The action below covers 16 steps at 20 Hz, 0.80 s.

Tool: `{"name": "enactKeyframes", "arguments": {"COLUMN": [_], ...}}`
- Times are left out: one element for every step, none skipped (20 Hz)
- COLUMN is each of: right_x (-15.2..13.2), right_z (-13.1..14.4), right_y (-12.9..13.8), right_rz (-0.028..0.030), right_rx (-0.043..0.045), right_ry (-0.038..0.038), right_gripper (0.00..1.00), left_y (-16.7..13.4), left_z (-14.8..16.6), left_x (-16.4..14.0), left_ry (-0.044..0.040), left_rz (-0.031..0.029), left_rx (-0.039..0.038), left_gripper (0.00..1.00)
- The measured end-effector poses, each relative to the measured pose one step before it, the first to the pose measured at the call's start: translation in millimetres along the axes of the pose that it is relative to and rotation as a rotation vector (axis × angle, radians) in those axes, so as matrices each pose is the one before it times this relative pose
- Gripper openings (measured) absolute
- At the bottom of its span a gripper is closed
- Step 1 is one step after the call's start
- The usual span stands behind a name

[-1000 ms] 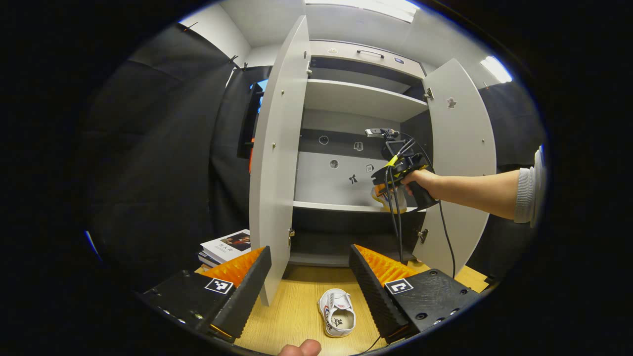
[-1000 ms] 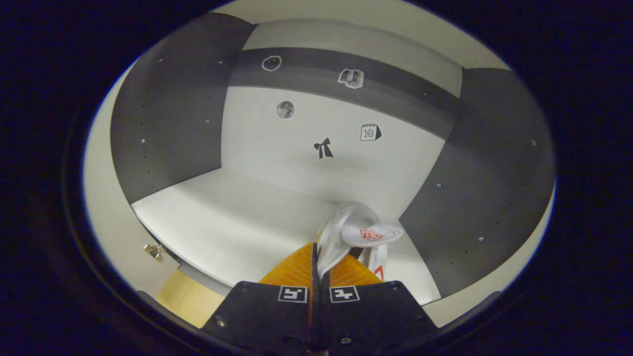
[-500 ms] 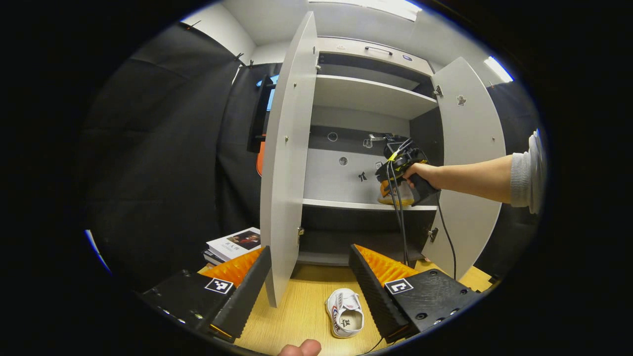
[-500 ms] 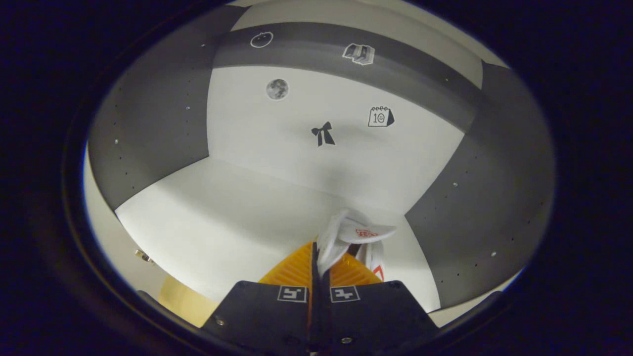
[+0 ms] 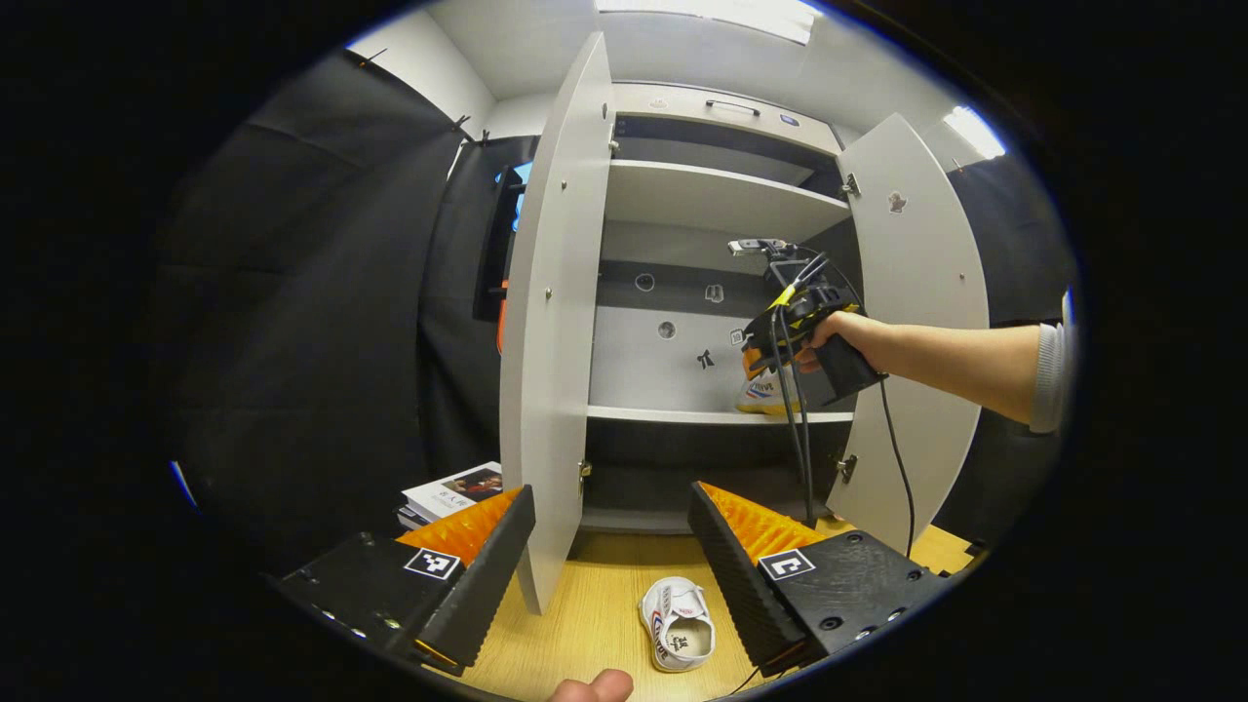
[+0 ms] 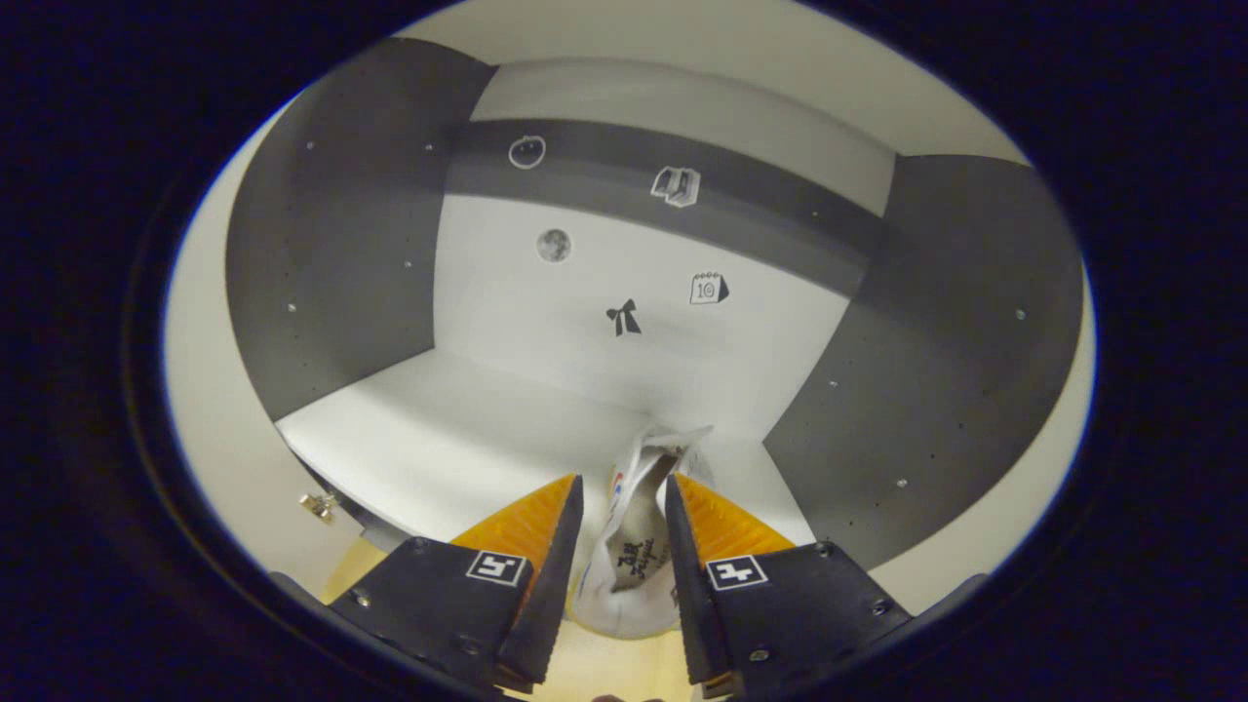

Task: Grab one shoe with the right hand and put it into the shoe cabinet, grab the other shoe with the left hand and put it into the shoe cabinet; then close the right door with the right hand and the left door with the left hand.

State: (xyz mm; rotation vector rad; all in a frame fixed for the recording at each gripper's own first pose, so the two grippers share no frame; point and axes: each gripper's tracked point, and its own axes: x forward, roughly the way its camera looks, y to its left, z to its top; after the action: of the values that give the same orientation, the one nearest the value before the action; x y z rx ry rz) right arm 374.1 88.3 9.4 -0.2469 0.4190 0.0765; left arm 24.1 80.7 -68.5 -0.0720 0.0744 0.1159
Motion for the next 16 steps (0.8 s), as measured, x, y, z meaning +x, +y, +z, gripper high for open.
{"name": "enactKeyframes", "arguments": {"right_x": [-18.75, -20.22, -18.77, -18.77, -19.15, -17.60, -19.90, -19.34, -22.89, -17.46, -20.54, -22.94, -18.18, -18.65, -17.98, -14.01], "right_z": [0.91, 1.34, 0.14, -1.77, -1.49, -1.08, -1.35, -2.26, -3.70, -4.17, -5.75, -7.55, -5.10, -9.57, -4.82, -5.80], "right_y": [-0.36, 0.50, 0.90, -1.05, -0.77, 0.99, -0.53, -1.49, 0.46, -1.25, -1.26, -0.87, -1.25, -5.09, -4.15, -3.06], "right_rz": [0.00024, 0.00748, 0.00451, -0.00154, -0.00168, 0.00093, -0.00039, -0.00313, 0.00591, -0.00190, -0.00156, -0.00270, -0.00327, -0.01082, -0.01076, -0.00735], "right_rx": [0.02048, 0.01463, 0.01070, 0.00575, 0.00617, 0.01317, 0.01312, 0.01602, 0.00886, 0.00375, 0.00503, 0.00635, 0.00460, 0.00602, 0.00840, 0.00374], "right_ry": [-0.04723, -0.04794, -0.04178, -0.03622, -0.02861, -0.03285, -0.03319, -0.03253, -0.03719, -0.02480, -0.02880, -0.02457, -0.01727, -0.01759, -0.01435, -0.00986], "right_gripper": [0.53, 0.54, 0.56, 0.64, 0.59, 0.60, 0.60, 0.60, 0.63, 0.63, 0.70, 0.67, 0.72, 0.71, 0.73, 0.75], "left_y": [-1.03, -1.05, -1.91, -1.95, -1.94, -1.41, -1.37, -1.50, -1.77, -1.39, -2.76, -2.75, -3.83, -3.56, -3.64, -4.46], "left_z": [1.81, 1.74, 2.16, 2.34, 2.74, 2.19, 1.49, 1.12, 1.64, 0.58, -0.41, -1.06, -1.34, -1.43, -0.51, -0.44], "left_x": [-0.34, -0.69, -1.84, -1.02, -1.64, -0.57, -1.20, -0.97, -1.21, -2.09, -2.86, -2.41, -2.29, -2.19, -2.36, -2.30], "left_ry": [-0.00769, -0.00872, -0.00693, -0.00692, -0.00725, -0.00763, -0.00602, -0.00576, -0.00578, -0.00424, -0.00295, 0.00098, -0.00041, 0.00092, -0.00295, -0.00452], "left_rz": [-0.00488, -0.00379, -0.00282, -0.00312, -0.00385, -0.00219, -0.00247, -0.00169, 0.00018, 0.00075, -0.00329, -0.00442, -0.00633, -0.00466, -0.00442, -0.00763], "left_rx": [0.00028, 0.00241, 0.00455, 0.00492, 0.00483, 0.00530, 0.00508, 0.00488, 0.00498, 0.00238, 0.00096, 0.00100, 0.00307, 0.00478, 0.00464, 0.00356], "left_gripper": [0.95, 0.95, 0.95, 0.95, 0.95, 0.95, 0.95, 0.95, 0.95, 0.95, 0.95, 0.95, 0.95, 0.95, 0.95, 0.95]}}
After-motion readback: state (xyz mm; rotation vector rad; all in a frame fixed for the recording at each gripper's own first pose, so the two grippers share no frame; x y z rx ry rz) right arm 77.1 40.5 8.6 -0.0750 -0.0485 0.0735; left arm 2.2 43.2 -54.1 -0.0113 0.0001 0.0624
